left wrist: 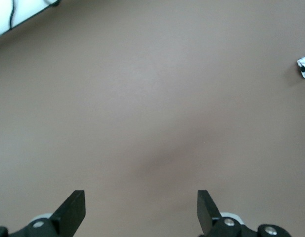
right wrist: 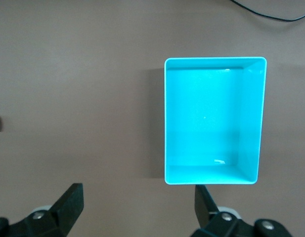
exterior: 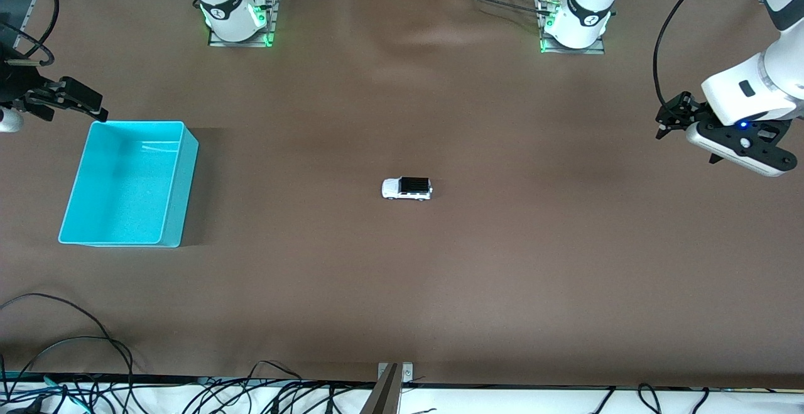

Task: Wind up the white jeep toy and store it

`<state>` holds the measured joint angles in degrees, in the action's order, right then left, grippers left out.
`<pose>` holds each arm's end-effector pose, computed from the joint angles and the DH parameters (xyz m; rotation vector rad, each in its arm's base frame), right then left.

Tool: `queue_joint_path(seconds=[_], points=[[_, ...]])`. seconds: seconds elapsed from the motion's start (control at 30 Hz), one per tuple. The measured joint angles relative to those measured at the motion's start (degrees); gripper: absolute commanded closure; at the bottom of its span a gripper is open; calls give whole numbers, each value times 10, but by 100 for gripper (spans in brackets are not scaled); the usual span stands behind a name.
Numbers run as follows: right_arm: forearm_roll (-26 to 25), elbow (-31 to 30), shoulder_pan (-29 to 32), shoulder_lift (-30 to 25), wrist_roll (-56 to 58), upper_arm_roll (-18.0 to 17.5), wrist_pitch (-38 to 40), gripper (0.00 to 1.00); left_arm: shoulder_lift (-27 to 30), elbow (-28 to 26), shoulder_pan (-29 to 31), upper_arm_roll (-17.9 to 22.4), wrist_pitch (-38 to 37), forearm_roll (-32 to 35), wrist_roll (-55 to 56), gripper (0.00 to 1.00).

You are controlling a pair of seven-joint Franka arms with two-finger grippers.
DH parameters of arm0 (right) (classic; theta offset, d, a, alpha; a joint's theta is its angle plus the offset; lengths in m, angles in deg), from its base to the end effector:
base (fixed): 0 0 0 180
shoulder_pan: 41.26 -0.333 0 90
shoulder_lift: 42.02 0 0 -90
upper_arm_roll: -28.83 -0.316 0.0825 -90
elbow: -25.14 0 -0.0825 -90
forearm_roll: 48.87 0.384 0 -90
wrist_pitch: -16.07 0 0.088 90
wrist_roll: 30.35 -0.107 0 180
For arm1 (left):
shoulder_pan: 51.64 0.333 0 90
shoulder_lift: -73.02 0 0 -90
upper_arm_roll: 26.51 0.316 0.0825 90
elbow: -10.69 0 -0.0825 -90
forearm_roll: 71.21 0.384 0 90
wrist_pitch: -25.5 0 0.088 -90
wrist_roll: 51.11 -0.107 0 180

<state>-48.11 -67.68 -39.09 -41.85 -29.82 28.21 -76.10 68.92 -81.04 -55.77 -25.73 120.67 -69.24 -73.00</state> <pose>0.5575 -0.0137 0.6029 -3.1278 0.0288 0.0220 0.5812 -0.0309 0.5774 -3.0324 0.6842 0.0265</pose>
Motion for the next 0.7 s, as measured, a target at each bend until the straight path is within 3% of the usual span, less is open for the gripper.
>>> queue_joint_path(seconds=[0.3,0.7], points=[[0,0,-2,1,0,-4,0,0,14,-14,21,0,1,0,70,0],[0,-1,-42,28,-1,-52,-2,0,30,-18,64,-30,1,0,74,0]])
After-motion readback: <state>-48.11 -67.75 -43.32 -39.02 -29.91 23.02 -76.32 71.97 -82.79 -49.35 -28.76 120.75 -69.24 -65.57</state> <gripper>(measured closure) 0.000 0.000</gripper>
